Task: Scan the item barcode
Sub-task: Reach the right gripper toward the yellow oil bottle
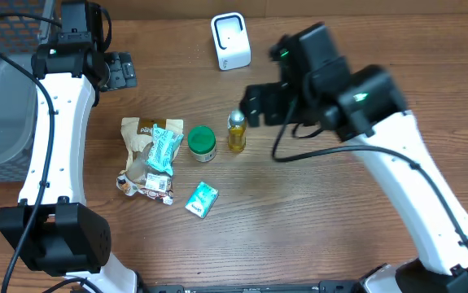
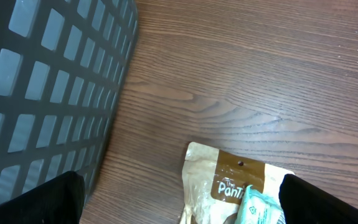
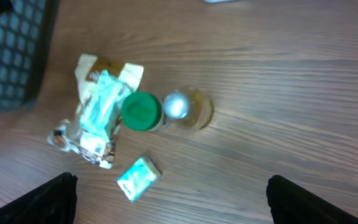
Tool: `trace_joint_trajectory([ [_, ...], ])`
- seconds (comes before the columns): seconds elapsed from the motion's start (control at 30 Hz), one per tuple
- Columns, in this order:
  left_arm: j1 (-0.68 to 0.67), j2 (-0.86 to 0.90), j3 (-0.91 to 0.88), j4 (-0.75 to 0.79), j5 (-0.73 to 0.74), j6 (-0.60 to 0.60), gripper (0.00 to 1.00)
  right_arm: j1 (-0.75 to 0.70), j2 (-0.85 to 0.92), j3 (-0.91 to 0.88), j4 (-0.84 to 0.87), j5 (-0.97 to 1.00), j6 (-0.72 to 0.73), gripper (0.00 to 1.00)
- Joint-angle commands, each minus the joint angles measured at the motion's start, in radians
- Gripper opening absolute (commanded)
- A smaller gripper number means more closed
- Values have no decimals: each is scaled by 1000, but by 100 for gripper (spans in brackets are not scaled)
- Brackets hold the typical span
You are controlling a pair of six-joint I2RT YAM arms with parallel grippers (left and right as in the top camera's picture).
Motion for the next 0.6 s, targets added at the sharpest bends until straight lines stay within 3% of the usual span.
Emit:
trace_joint_trajectory([
  [0.0, -2, -15, 18, 1, -7, 14, 99, 80, 26, -37, 31, 162, 39, 98],
  [0.2, -2, -15, 18, 1, -7, 14, 100, 161, 124, -42, 83, 312, 39, 100],
  [0.57, -2, -15, 18, 1, -7, 14, 99, 157, 292, -43, 149, 288, 105, 100],
])
